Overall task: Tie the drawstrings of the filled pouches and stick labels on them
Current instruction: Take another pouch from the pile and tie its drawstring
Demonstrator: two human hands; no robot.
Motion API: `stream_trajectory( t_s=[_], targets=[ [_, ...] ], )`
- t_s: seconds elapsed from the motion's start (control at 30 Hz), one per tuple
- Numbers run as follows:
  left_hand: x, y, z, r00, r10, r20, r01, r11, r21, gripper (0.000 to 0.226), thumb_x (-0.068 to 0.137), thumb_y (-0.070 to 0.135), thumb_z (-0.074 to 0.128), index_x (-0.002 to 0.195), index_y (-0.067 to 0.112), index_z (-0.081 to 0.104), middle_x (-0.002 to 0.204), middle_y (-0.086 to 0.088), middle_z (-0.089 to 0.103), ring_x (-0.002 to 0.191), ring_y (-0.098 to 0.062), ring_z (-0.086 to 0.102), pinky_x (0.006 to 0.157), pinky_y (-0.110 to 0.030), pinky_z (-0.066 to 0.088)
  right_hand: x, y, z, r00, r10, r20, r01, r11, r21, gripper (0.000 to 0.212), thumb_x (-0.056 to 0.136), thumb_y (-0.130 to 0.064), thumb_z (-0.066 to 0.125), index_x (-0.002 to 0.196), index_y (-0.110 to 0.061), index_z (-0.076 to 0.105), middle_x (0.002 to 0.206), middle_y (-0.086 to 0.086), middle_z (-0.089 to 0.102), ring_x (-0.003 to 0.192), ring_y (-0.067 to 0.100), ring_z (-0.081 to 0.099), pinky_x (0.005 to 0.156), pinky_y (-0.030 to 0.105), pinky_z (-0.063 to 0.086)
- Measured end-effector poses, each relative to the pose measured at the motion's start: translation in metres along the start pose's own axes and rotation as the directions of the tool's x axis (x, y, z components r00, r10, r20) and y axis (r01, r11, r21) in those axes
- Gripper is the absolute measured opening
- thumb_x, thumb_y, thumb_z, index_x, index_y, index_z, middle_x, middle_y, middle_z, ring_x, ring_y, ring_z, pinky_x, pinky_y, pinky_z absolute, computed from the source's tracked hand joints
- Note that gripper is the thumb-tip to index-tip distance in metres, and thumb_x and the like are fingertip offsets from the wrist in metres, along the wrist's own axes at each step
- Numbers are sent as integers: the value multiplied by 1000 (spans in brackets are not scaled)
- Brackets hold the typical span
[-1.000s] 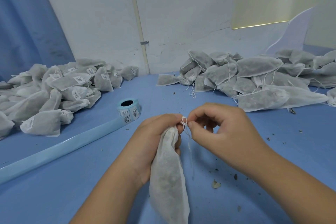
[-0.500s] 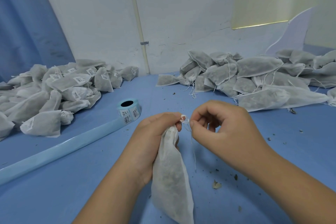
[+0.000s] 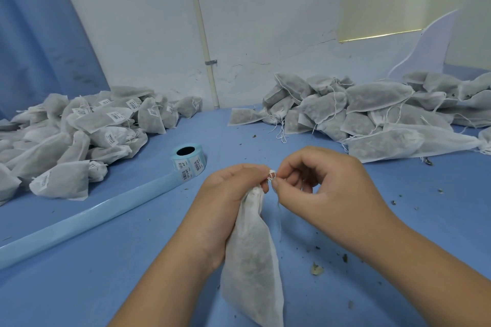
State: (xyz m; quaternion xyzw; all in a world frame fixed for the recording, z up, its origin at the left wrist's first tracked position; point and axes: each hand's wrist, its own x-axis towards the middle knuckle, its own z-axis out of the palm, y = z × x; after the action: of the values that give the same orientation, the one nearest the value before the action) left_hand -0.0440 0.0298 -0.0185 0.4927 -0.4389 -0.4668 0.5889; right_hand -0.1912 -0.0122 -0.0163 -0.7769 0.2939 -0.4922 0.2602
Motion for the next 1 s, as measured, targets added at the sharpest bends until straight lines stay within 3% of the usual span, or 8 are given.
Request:
stream_trajectory(
  t_s=[0.2, 0.37, 0.57, 0.9, 1.0],
  targets=[
    [-2, 0, 1, 1000, 6, -27, -4, 999, 54, 15, 68, 24, 76, 58, 20, 65, 56, 3, 51, 48, -10, 42, 53, -27, 37, 1, 2, 0, 999, 46, -10, -46, 999, -15, 10, 74, -14, 74, 67, -19, 69, 63, -8, 63, 59, 5, 56, 58, 12, 43],
    [-2, -1, 2, 996, 57, -71, -45, 986, 158, 16, 70, 33, 70, 60, 21, 68, 58, 6, 55, 50, -10, 45, 59, -30, 40, 2, 3, 0, 990, 142, 24, -142, 990, 9, 14, 77, -18, 72, 63, -21, 69, 57, -11, 61, 50, 3, 51, 50, 12, 40],
    [0, -4, 1, 987, 118, -105, -78, 943, 324, 20, 84, 26, 71, 64, 27, 73, 62, 13, 65, 55, 0, 54, 54, -11, 43, 0, 5, 1, 980, 195, 52, -192, 980, -52, 17, 77, -15, 70, 62, -21, 68, 59, -8, 63, 51, 0, 51, 52, 12, 42],
    [0, -4, 4, 989, 96, -108, -53, 936, 349, 18, 83, 31, 73, 65, 27, 75, 67, 10, 69, 62, 0, 59, 63, -16, 47, 1, 8, 2, 975, 218, 50, -217, 976, -35, 13, 70, -14, 67, 59, -20, 63, 55, -8, 58, 48, 1, 47, 48, 13, 40],
    [0, -4, 3, 989, 69, -130, -24, 948, 317, 15, 82, 33, 72, 69, 26, 76, 66, 11, 68, 58, -1, 56, 58, -14, 45, 1, 9, 1, 975, 216, 57, -216, 976, -19, 16, 74, -12, 68, 60, -19, 64, 56, -8, 60, 49, 1, 48, 49, 12, 40]
  ],
)
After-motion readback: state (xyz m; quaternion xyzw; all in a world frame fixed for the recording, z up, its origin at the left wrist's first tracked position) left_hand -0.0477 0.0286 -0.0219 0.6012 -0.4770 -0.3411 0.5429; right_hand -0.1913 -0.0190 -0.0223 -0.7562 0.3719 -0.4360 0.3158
